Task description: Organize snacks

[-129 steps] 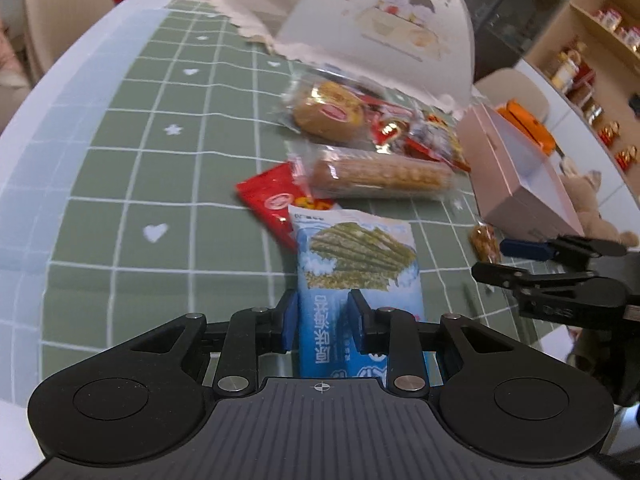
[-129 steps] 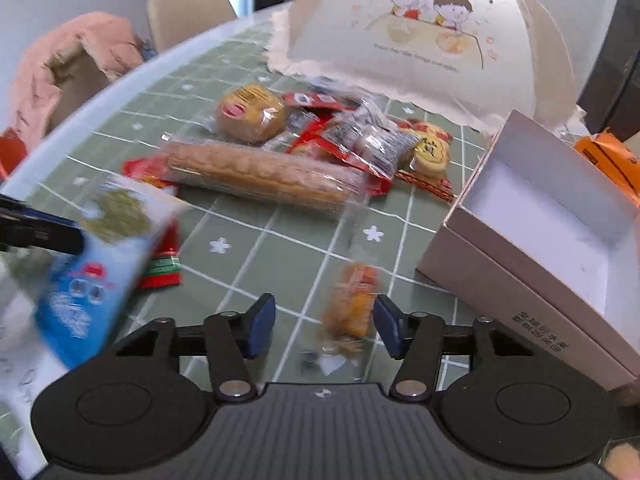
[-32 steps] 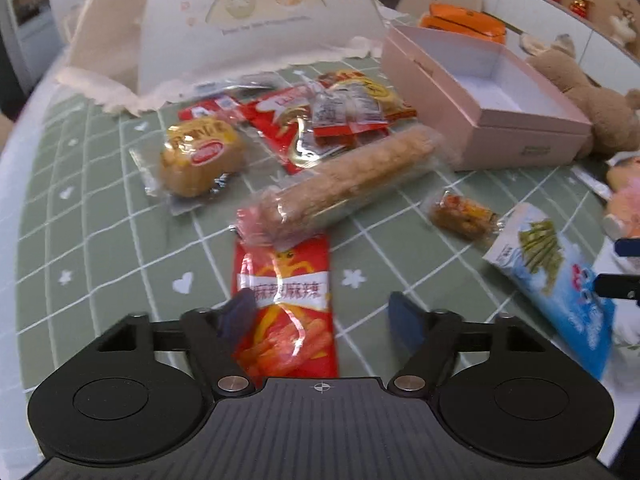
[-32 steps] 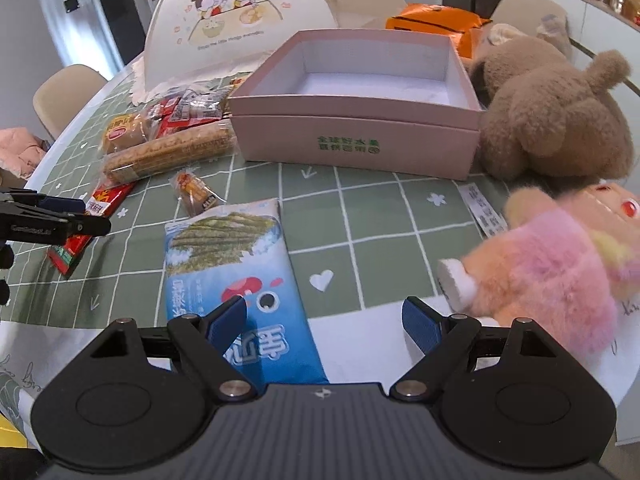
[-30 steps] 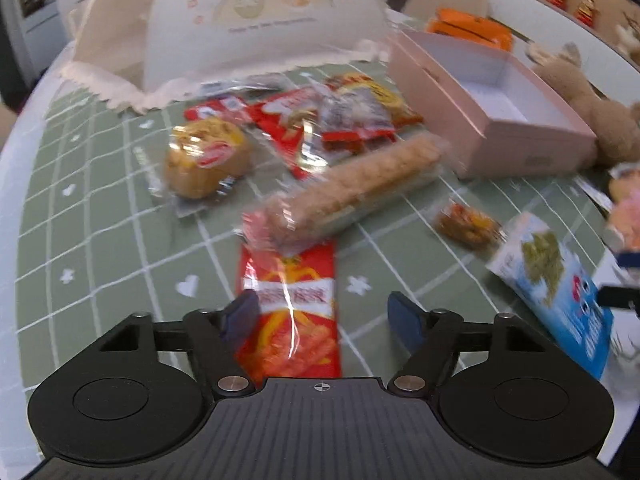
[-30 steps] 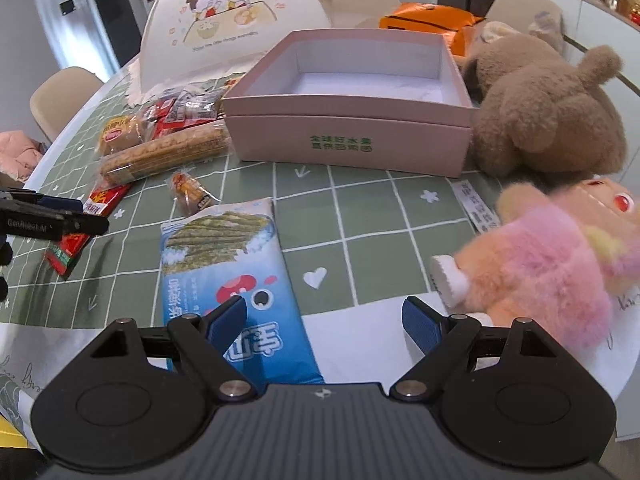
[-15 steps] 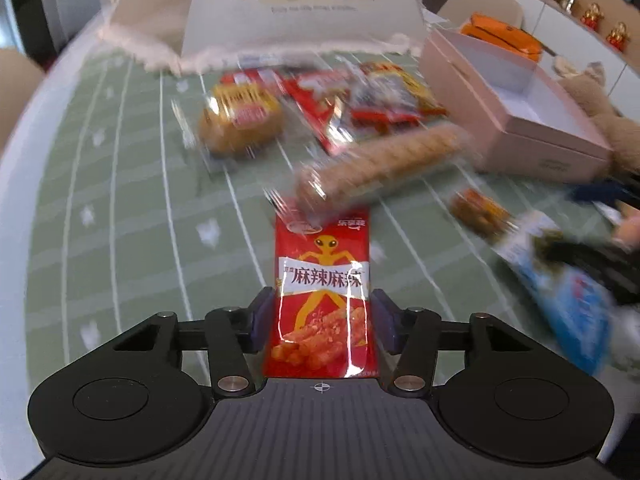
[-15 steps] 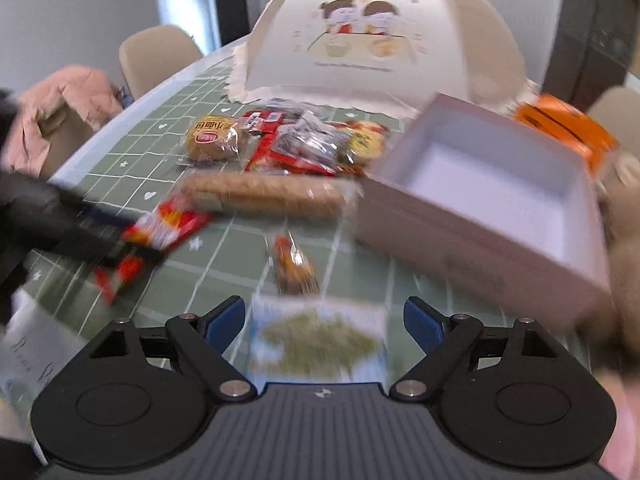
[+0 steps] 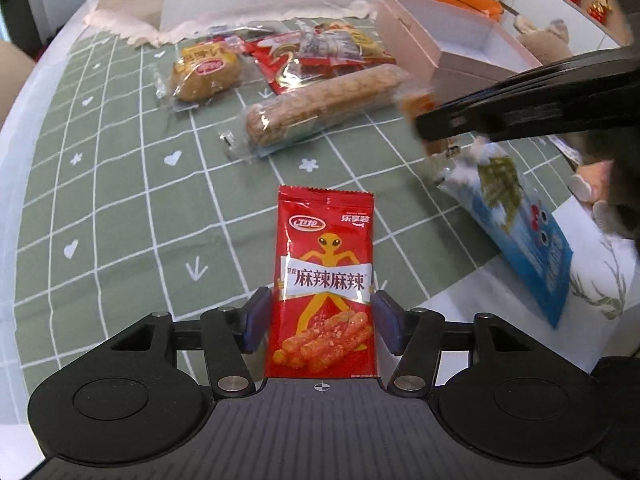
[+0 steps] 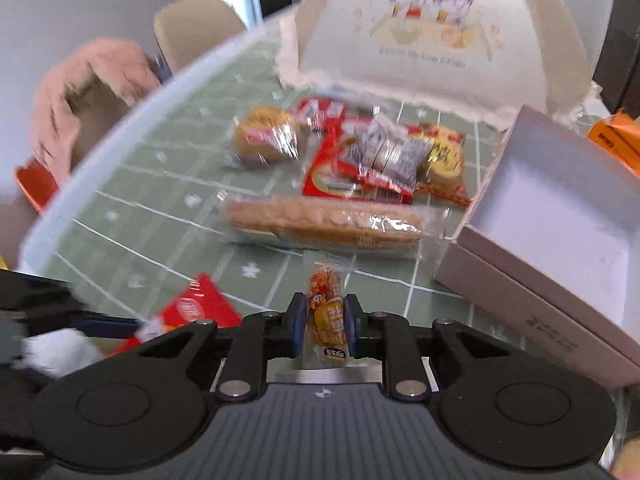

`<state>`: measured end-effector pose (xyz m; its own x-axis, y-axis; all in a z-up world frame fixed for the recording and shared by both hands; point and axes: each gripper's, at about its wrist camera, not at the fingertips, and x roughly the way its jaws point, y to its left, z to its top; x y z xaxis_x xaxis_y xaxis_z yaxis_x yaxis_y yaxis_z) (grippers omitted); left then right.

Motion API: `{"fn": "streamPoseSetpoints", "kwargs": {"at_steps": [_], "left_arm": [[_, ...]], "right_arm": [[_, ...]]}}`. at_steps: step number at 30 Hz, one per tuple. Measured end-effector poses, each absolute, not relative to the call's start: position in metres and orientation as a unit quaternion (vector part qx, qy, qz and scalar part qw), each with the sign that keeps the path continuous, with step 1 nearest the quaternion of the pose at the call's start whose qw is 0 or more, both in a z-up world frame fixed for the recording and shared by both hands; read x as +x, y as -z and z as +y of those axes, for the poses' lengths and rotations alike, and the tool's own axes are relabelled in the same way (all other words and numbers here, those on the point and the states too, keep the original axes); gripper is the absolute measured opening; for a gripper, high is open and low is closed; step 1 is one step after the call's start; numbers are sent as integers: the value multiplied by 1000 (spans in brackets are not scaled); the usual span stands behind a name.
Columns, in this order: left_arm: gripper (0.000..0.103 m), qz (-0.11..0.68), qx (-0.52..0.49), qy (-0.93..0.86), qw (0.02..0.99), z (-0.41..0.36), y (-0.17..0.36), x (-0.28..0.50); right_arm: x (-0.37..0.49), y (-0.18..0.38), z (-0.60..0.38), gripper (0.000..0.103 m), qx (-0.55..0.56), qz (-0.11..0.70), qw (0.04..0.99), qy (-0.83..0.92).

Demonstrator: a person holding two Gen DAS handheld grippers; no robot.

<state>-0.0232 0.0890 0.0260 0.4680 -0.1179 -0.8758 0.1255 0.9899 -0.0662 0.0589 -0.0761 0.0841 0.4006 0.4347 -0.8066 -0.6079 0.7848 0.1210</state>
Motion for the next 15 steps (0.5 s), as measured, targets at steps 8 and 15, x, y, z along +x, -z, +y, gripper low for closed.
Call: {"fn": "streamPoseSetpoints", "kwargs": {"at_steps": [8,15], "left_arm": [[47,462,-45,127,877,71,-68,1],[55,320,-90,208,920,27,-177,88]], "right_arm": [[37,-113,-166,19,-51,440,872,-207],[37,-148,-214,19,-17,406,901,-148]]}}
